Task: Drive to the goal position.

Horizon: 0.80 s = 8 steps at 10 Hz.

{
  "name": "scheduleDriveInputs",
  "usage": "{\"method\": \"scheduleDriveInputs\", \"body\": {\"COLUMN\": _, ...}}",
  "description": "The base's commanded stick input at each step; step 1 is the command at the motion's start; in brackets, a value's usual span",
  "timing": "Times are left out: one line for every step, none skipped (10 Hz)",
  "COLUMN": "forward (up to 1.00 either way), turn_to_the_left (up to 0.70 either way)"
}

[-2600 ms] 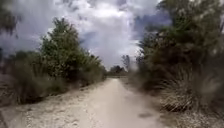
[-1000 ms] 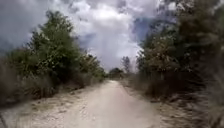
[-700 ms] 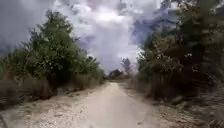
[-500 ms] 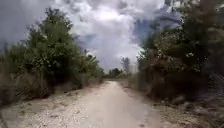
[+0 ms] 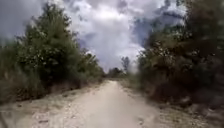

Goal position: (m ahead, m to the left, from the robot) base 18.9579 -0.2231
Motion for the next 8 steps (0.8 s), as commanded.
{"method": "scheduleDriveInputs", "body": {"forward": 0.5, "turn_to_the_left": 0.0}}
{"method": "scheduleDriveInputs", "body": {"forward": 0.5, "turn_to_the_left": 0.0}}
{"method": "scheduleDriveInputs", "body": {"forward": 0.5, "turn_to_the_left": 0.0}}
{"method": "scheduleDriveInputs", "body": {"forward": 0.5, "turn_to_the_left": 0.0}}
{"method": "scheduleDriveInputs", "body": {"forward": 0.5, "turn_to_the_left": 0.0}}
{"method": "scheduleDriveInputs", "body": {"forward": 0.5, "turn_to_the_left": 0.0}}
{"method": "scheduleDriveInputs", "body": {"forward": 0.5, "turn_to_the_left": 0.0}}
{"method": "scheduleDriveInputs", "body": {"forward": 0.5, "turn_to_the_left": 0.0}}
